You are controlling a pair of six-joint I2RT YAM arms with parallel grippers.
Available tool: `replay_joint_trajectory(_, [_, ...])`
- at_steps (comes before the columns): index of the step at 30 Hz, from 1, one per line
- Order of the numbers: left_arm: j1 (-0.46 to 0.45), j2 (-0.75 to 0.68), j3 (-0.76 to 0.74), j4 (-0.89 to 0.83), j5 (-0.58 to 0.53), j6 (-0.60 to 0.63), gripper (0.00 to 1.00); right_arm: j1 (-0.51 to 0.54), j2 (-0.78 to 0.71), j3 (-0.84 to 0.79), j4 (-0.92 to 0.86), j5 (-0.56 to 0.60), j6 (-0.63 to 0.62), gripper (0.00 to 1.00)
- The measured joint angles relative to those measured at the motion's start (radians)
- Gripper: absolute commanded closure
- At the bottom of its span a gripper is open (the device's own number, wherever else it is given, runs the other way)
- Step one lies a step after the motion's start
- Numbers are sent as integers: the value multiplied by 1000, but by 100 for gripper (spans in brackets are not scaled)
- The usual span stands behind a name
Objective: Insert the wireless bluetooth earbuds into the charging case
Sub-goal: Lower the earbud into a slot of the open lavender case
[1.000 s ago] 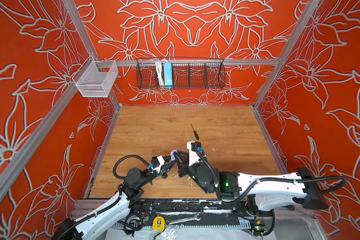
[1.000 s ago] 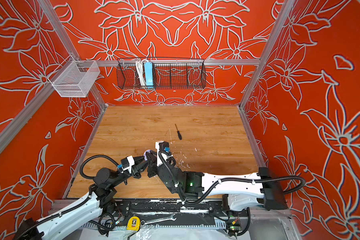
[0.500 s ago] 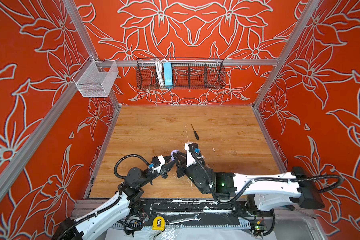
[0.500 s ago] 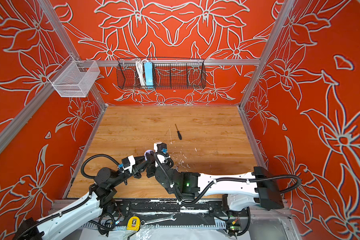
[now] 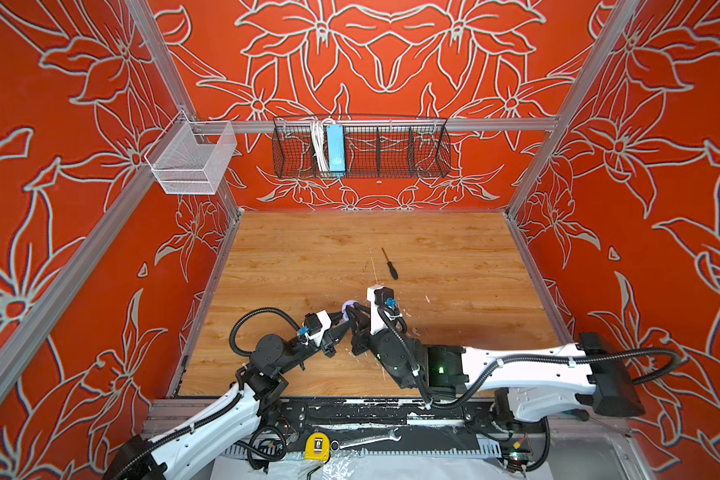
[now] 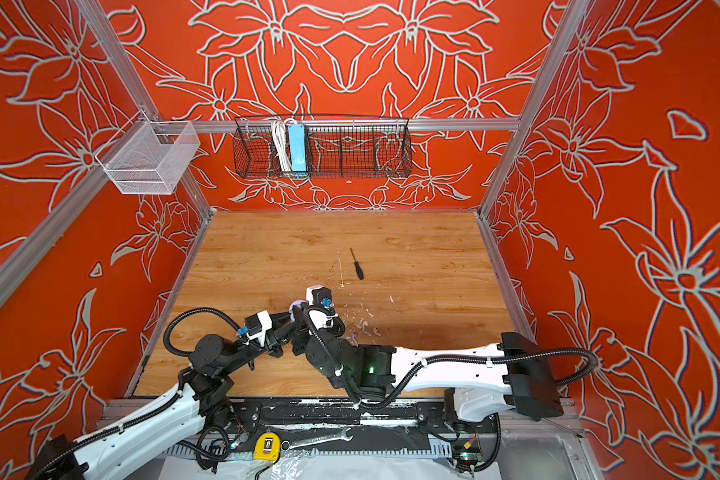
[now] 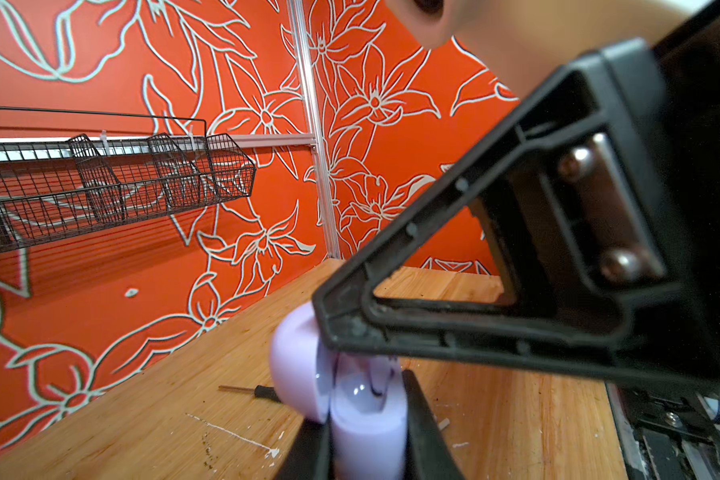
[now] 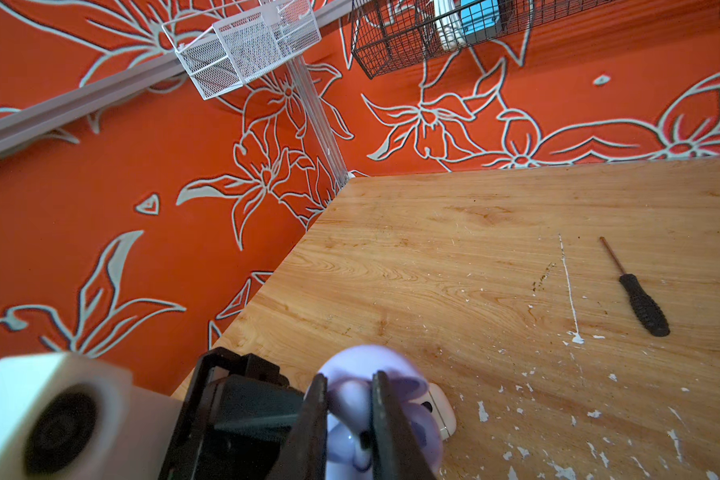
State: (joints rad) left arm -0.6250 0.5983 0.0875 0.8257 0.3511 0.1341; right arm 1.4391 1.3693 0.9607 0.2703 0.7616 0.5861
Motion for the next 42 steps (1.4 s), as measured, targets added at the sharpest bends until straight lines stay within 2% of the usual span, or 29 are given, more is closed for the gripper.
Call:
replay_joint_trajectory(25, [-5, -9, 0, -23, -11, 0, 100, 26, 17, 7, -55, 41, -33, 88])
replay_joint_trajectory(29, [-5, -9, 0, -23, -10, 0, 100, 27, 17, 7, -56, 40, -33, 86])
replay_joint_trajectory(34, [-5, -9, 0, -23, -13, 0, 100, 27, 17, 7, -57, 35, -36, 72])
replay_joint_trajectory(42, [-5, -6, 0, -17, -22, 0, 100, 31, -17, 3, -73, -20, -36, 67])
